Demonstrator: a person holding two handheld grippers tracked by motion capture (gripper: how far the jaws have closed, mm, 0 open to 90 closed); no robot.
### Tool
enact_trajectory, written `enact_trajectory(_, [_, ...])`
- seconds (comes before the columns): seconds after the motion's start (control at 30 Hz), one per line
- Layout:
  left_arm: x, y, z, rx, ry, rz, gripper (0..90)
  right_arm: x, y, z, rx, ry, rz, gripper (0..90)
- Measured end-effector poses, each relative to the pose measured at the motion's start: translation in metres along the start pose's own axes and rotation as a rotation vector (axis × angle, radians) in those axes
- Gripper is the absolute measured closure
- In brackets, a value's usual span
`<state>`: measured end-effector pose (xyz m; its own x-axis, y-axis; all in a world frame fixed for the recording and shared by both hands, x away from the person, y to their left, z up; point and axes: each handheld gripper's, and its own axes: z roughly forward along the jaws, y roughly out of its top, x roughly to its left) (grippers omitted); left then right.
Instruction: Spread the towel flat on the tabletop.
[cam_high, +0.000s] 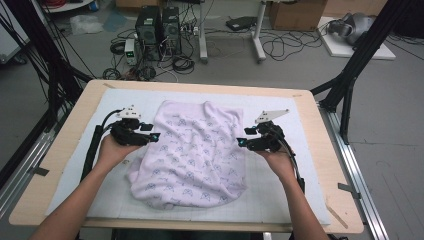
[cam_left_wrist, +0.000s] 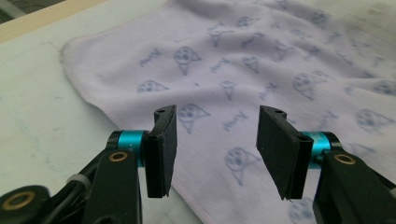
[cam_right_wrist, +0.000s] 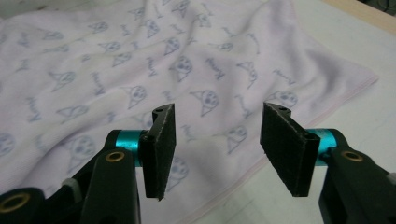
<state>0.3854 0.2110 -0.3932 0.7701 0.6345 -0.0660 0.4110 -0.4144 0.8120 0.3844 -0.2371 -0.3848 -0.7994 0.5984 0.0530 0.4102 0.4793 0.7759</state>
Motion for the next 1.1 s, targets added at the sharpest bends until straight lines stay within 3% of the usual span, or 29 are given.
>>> enact_trajectory(0.3, [-0.020, -0.017, -0.017, -0.006, -0.071, 0.035, 43.1, 0.032, -0.015, -0.011, -0.011, 0.038, -0.034, 39.2])
enact_trajectory(0.37, [-0.024, -0.020, -0.021, 0.000, -0.085, 0.049, 41.6, 0.037, -0.017, -0.013, 0.022, 0.044, -0.034, 36.9])
enact_trajectory(0.5, [-0.033, -0.028, -0.027, 0.000, -0.104, 0.052, 37.8, 0.049, -0.022, -0.018, -0.008, 0.059, -0.047, 36.6])
enact_trajectory(0.7, [-0.049, -0.043, -0.031, 0.002, -0.136, 0.071, 35.0, 0.067, -0.037, -0.015, -0.002, 0.099, -0.064, 33.6])
enact_trajectory(0.83, [-0.059, -0.053, -0.034, 0.004, -0.188, 0.070, 33.8, 0.078, -0.046, -0.012, 0.009, 0.134, -0.078, 31.7])
enact_trajectory(0.93, [-0.064, -0.057, -0.030, 0.028, -0.196, 0.090, 33.5, 0.084, -0.051, -0.007, 0.031, 0.157, -0.097, 31.3])
enact_trajectory(1.0, [-0.065, -0.060, -0.024, 0.056, -0.198, 0.090, 35.0, 0.087, -0.053, -0.001, 0.047, 0.165, -0.109, 32.1])
enact_trajectory(1.1, [-0.066, -0.062, -0.017, 0.088, -0.214, 0.105, 49.5, 0.088, -0.058, 0.010, 0.095, 0.176, -0.120, 39.4])
